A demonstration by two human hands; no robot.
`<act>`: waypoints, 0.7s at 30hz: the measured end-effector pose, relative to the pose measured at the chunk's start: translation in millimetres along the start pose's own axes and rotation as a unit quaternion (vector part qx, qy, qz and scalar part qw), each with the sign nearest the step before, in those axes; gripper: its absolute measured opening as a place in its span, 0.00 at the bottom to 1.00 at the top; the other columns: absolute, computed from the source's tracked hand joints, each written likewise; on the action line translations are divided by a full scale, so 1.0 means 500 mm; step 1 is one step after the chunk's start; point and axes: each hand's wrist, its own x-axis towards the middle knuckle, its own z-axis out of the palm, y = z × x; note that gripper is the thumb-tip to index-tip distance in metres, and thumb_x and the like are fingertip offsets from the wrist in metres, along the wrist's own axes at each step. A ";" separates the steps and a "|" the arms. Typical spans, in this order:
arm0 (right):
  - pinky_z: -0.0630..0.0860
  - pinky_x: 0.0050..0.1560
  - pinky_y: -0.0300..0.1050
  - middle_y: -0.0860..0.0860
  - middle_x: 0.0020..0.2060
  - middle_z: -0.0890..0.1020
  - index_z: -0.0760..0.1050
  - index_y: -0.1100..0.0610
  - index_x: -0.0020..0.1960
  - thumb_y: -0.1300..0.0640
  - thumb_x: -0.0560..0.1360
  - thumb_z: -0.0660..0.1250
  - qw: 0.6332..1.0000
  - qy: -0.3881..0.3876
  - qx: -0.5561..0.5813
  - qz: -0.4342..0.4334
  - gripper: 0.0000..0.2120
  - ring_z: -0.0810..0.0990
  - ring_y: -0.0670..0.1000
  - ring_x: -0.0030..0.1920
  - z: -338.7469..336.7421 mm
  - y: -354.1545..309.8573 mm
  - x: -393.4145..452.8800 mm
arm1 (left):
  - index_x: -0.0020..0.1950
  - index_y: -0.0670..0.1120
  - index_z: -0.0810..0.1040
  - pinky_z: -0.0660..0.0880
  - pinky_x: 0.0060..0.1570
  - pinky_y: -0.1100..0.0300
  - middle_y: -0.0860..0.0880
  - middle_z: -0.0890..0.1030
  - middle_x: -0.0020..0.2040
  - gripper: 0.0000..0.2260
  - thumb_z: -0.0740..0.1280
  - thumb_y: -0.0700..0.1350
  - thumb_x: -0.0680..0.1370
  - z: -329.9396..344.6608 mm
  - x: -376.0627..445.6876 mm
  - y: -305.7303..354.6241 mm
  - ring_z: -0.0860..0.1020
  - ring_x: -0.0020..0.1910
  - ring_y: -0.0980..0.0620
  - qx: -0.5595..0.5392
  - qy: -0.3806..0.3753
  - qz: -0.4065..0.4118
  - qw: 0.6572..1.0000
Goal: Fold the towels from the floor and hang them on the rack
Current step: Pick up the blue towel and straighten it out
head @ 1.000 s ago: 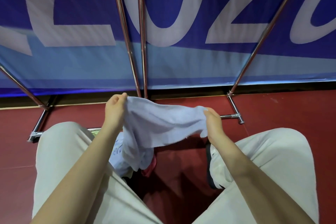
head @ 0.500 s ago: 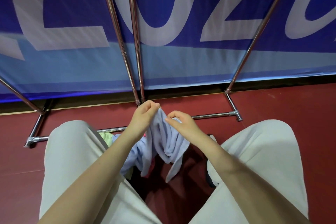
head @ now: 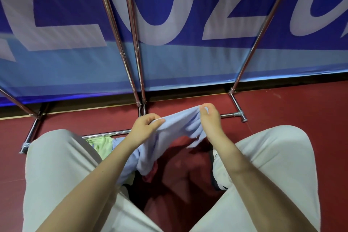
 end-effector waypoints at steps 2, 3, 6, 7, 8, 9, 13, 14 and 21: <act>0.75 0.54 0.49 0.57 0.50 0.80 0.75 0.61 0.57 0.58 0.80 0.56 0.998 0.034 0.030 0.038 0.11 0.78 0.57 0.52 -0.016 0.007 0.017 | 0.36 0.45 0.78 0.68 0.38 0.67 0.57 0.76 0.32 0.09 0.70 0.42 0.77 -0.021 0.000 -0.021 0.71 0.33 0.62 -0.008 0.022 -0.019 1.000; 0.75 0.55 0.50 0.58 0.52 0.80 0.75 0.61 0.57 0.58 0.80 0.57 0.996 0.046 0.046 0.056 0.12 0.78 0.58 0.54 -0.022 0.010 0.022 | 0.37 0.44 0.78 0.68 0.38 0.65 0.54 0.76 0.34 0.09 0.70 0.43 0.76 -0.031 -0.001 -0.028 0.70 0.34 0.60 -0.012 0.032 -0.029 0.999; 0.74 0.50 0.46 0.59 0.49 0.80 0.75 0.62 0.57 0.58 0.80 0.57 0.990 0.062 0.072 0.101 0.12 0.79 0.58 0.51 -0.037 0.017 0.030 | 0.37 0.46 0.78 0.67 0.37 0.64 0.50 0.75 0.34 0.08 0.72 0.43 0.75 -0.051 -0.004 -0.047 0.69 0.33 0.59 0.018 0.042 -0.032 0.998; 0.73 0.47 0.44 0.58 0.45 0.80 0.75 0.62 0.55 0.59 0.80 0.56 0.988 0.063 0.083 0.111 0.11 0.78 0.57 0.47 -0.042 0.017 0.030 | 0.36 0.48 0.78 0.67 0.37 0.65 0.51 0.75 0.33 0.08 0.72 0.43 0.75 -0.057 -0.005 -0.050 0.69 0.31 0.61 0.048 0.037 -0.024 0.998; 0.72 0.42 0.42 0.56 0.41 0.79 0.75 0.62 0.53 0.60 0.80 0.56 0.986 0.065 0.096 0.119 0.11 0.78 0.55 0.44 -0.048 0.016 0.029 | 0.37 0.49 0.77 0.67 0.36 0.68 0.53 0.75 0.32 0.08 0.72 0.43 0.75 -0.062 -0.007 -0.055 0.71 0.31 0.62 0.081 0.030 -0.014 0.996; 0.71 0.38 0.41 0.54 0.37 0.78 0.75 0.63 0.52 0.61 0.80 0.55 0.984 0.068 0.112 0.124 0.10 0.77 0.53 0.41 -0.054 0.015 0.029 | 0.37 0.50 0.77 0.67 0.36 0.69 0.54 0.76 0.32 0.09 0.72 0.43 0.75 -0.066 -0.009 -0.060 0.72 0.31 0.62 0.108 0.024 -0.003 0.994; 0.72 0.41 0.39 0.57 0.47 0.80 0.74 0.65 0.61 0.61 0.80 0.57 0.973 0.083 0.180 0.117 0.14 0.75 0.52 0.47 -0.081 0.015 0.040 | 0.36 0.49 0.77 0.66 0.35 0.67 0.54 0.77 0.32 0.10 0.71 0.50 0.75 -0.090 -0.022 -0.082 0.72 0.32 0.60 0.171 0.008 -0.002 0.985; 0.72 0.45 0.40 0.61 0.54 0.80 0.73 0.65 0.63 0.61 0.80 0.58 0.973 0.087 0.180 0.113 0.15 0.74 0.52 0.48 -0.086 0.014 0.041 | 0.36 0.45 0.77 0.65 0.34 0.65 0.53 0.76 0.31 0.13 0.69 0.54 0.73 -0.099 -0.026 -0.087 0.70 0.31 0.58 0.180 0.008 -0.006 0.984; 0.75 0.46 0.35 0.51 0.57 0.78 0.72 0.62 0.64 0.56 0.79 0.61 0.964 0.109 0.130 0.205 0.16 0.79 0.47 0.51 -0.115 0.025 0.063 | 0.33 0.46 0.76 0.65 0.34 0.63 0.57 0.74 0.28 0.12 0.71 0.45 0.76 -0.159 -0.047 -0.100 0.69 0.30 0.60 0.020 0.091 -0.083 0.992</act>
